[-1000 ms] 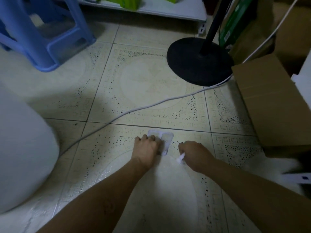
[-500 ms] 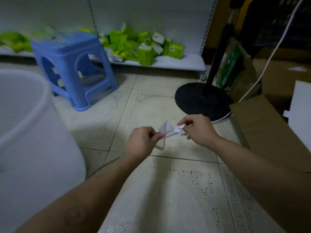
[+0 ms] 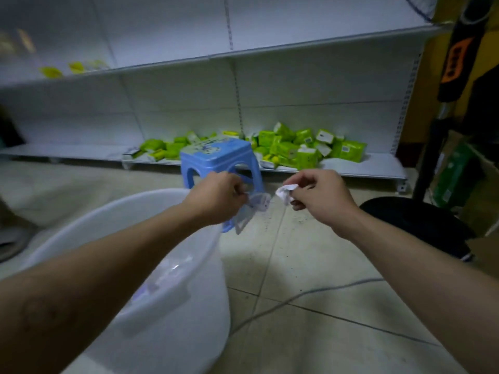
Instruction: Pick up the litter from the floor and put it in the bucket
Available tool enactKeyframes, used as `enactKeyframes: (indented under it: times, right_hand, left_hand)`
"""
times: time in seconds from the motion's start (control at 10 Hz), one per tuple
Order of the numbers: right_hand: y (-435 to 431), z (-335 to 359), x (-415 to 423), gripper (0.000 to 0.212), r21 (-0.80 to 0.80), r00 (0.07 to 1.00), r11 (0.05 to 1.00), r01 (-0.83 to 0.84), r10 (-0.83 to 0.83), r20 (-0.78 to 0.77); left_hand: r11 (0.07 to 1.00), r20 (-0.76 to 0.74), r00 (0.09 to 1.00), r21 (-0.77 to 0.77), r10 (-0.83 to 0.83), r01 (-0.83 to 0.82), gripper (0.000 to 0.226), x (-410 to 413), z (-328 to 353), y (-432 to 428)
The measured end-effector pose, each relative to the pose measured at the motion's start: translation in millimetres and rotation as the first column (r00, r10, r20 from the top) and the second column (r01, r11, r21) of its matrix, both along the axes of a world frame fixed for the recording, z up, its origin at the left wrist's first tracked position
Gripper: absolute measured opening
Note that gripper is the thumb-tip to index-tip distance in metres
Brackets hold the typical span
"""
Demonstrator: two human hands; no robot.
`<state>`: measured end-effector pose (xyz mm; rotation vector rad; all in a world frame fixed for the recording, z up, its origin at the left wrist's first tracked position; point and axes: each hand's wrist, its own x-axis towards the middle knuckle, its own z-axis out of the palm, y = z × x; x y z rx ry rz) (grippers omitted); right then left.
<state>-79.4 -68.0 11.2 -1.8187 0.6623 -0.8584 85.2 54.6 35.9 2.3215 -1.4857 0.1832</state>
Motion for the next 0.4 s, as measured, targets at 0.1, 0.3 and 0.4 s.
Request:
enactKeyframes:
  times: [0.1,0.3,0.4]
  right_hand:
    - [31.3,17.9,41.1,0.015,-0.046,0.989,0.990,-0.137,0.139,0.053]
    - [83.1,16.1,108.3,0.025,-0.299,0.965,0.920,-0.252,0.262,-0.007]
    - [89.9,6.5,125.9,0.030,-0.344,0.946,0.883,-0.319,0.271,-0.180]
  left_hand:
    - [0.994,0.082,0.991,-0.019,0.104,-0.103,0.027,32.9,12.4,43.3]
    - [0.957,0.064,0.955,-0.034,0.291,-0.289,0.014,88.3,-4.3,110.0]
    - [0.950,0.168,0.939,0.037,0.300,-0.310,0.015,97.4,-21.6,128.9]
